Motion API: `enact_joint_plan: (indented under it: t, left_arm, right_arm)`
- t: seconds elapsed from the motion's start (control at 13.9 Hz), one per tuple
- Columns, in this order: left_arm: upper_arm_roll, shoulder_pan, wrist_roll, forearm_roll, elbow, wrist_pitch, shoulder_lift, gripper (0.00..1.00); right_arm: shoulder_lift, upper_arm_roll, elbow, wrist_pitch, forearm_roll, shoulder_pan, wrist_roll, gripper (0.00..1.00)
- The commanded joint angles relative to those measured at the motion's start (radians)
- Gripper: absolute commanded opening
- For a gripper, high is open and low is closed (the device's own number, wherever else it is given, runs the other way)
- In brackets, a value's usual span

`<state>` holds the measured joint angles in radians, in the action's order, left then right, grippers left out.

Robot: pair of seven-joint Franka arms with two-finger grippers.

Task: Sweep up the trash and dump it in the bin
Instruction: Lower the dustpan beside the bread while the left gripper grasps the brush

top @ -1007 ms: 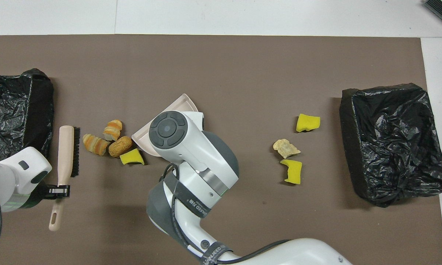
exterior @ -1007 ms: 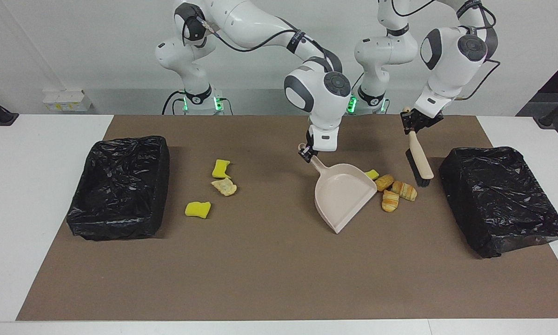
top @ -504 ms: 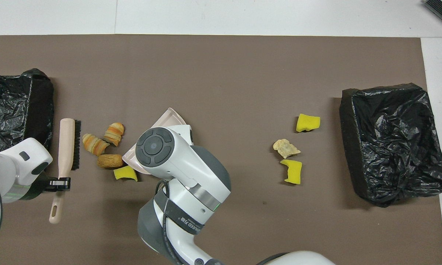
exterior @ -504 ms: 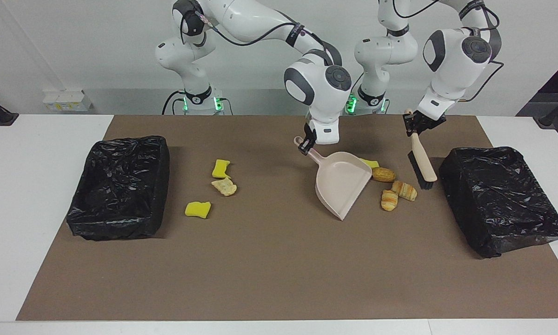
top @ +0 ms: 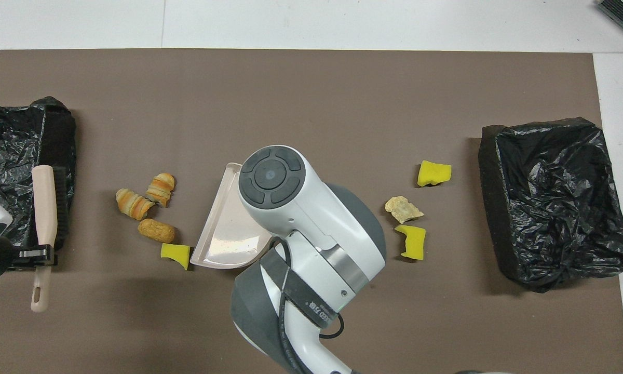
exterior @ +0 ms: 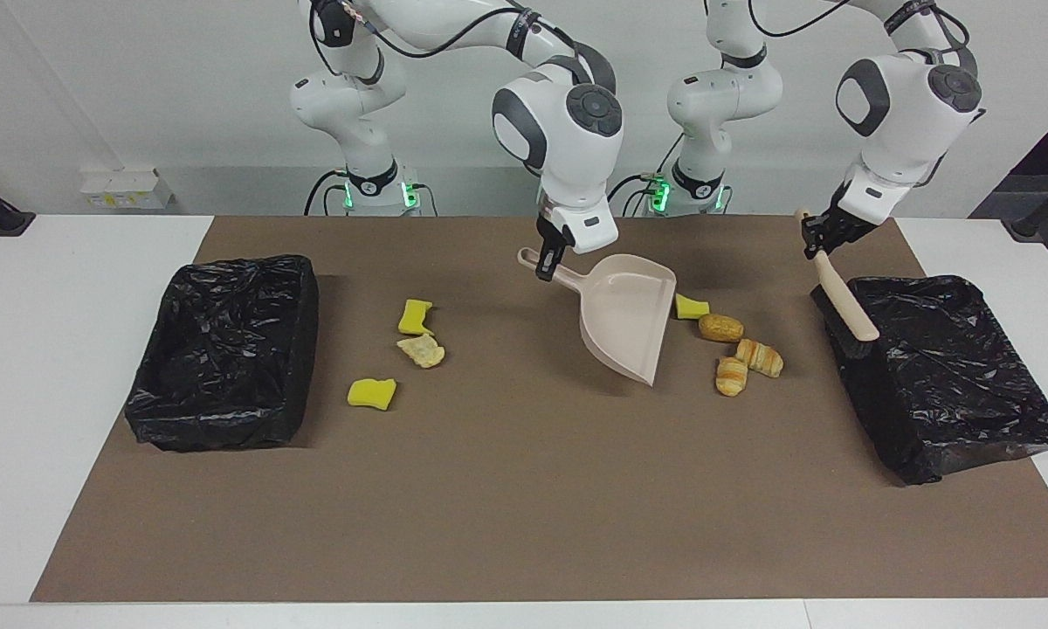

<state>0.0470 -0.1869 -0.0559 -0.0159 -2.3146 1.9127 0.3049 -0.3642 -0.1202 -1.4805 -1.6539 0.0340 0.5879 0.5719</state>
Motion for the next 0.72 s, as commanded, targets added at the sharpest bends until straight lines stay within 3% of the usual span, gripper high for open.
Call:
enact_joint_plan:
  t: [0.0,0.22,0.43,0.65]
  left_arm:
    - [0.022,0.009,0.016,0.007,0.009,0.009,-0.027,0.00]
    - [0.027,0.072,0.062,0.005,-0.067,0.018,-0.024,0.00]
    - [0.027,0.132,0.187,0.005,-0.134,0.188,-0.076,0.00]
    - [0.027,0.135,0.212,0.005,-0.155,0.206,-0.099,0.00]
  right_arm:
    - [0.083,-0.009,-0.162,-0.062,0.003,-0.008,0.062,0.00]
    - [0.113,-0.009,-0.270,-0.110,0.058,0.036,0.031,0.00]
    - [0.114,-0.009,-0.277,-0.115,0.127,0.067,0.005,0.00]
    - [0.105,-0.009,-0.276,-0.135,0.153,0.078,-0.015,0.00]
